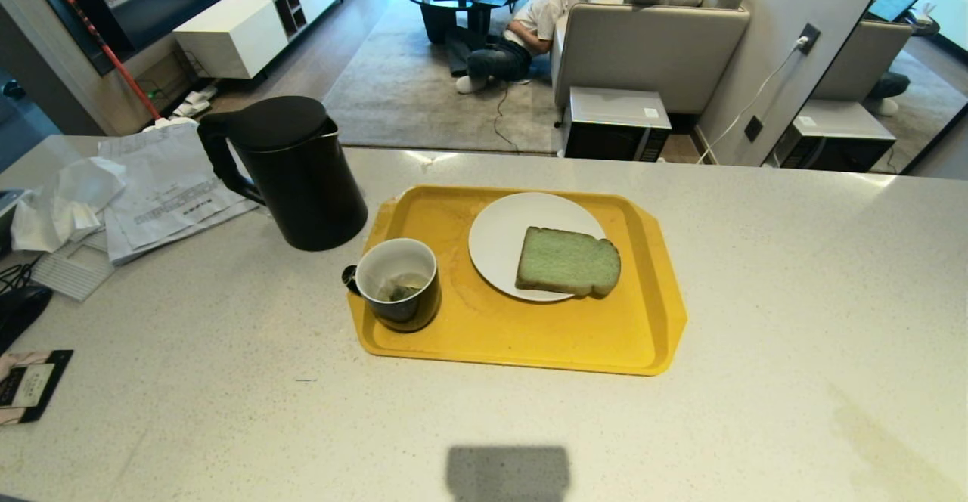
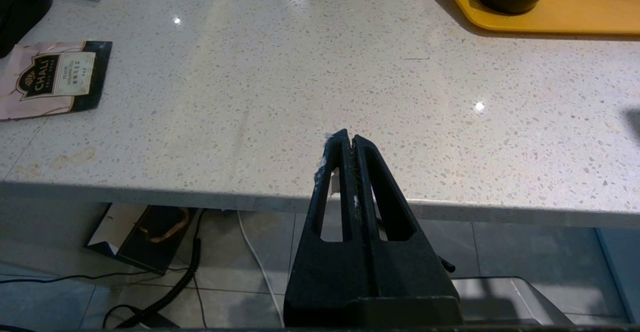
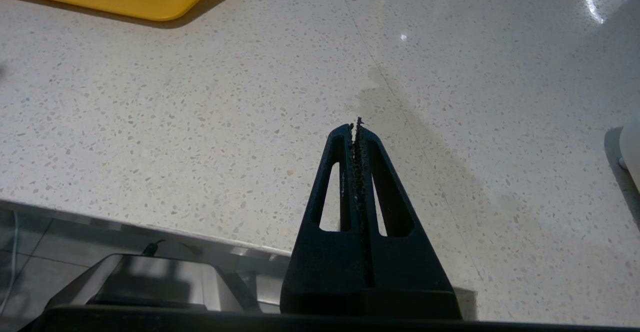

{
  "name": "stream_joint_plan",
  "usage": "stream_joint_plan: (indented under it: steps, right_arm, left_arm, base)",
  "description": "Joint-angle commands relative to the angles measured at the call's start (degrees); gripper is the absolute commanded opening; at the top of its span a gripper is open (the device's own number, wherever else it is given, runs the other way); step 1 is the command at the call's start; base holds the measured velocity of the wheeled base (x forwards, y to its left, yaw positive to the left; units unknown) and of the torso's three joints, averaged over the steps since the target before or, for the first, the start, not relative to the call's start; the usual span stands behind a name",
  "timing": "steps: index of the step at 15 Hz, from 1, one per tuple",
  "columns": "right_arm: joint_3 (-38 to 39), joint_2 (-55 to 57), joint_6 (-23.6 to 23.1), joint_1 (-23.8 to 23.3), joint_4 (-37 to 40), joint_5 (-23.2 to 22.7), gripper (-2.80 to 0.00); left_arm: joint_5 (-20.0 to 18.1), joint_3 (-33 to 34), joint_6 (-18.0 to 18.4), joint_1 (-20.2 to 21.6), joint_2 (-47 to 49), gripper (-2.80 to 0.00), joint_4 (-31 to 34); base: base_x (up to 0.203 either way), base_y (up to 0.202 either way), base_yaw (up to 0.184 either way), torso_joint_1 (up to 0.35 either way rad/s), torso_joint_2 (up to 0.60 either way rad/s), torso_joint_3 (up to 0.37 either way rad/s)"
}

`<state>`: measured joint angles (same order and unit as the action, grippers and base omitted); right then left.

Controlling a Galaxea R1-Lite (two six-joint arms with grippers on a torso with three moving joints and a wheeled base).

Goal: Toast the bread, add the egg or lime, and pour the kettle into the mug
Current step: Pick up the bread slice

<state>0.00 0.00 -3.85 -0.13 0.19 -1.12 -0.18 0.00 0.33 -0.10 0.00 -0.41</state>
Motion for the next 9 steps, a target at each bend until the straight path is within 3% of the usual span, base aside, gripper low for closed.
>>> stream_joint_plan:
  steps: [1, 6, 9]
  right_arm:
    - [0.1, 0.0, -0.2, 0.0, 0.0, -0.1, -2.80]
    - [-0.2, 0.0, -0.4, 0.0, 0.2, 0.0, -2.80]
    - [-4.4, 4.2, 0.5, 0.0, 3.6, -0.4, -2.80]
  left_arm:
    - [0.0, 0.0, 0.0, 0.0, 0.0, -2.80, 0.0]
    - [0.0, 0.0, 0.0, 0.0, 0.0, -2.80, 0.0]
    - [0.0, 0.0, 0.0, 0.0, 0.0, -2.80, 0.0]
  base:
    - [0.000, 0.000, 0.000, 0.000, 0.00, 0.000]
    - [0.000, 0.000, 0.000, 0.000, 0.00, 0.000]
    - [0.000, 0.000, 0.000, 0.000, 0.00, 0.000]
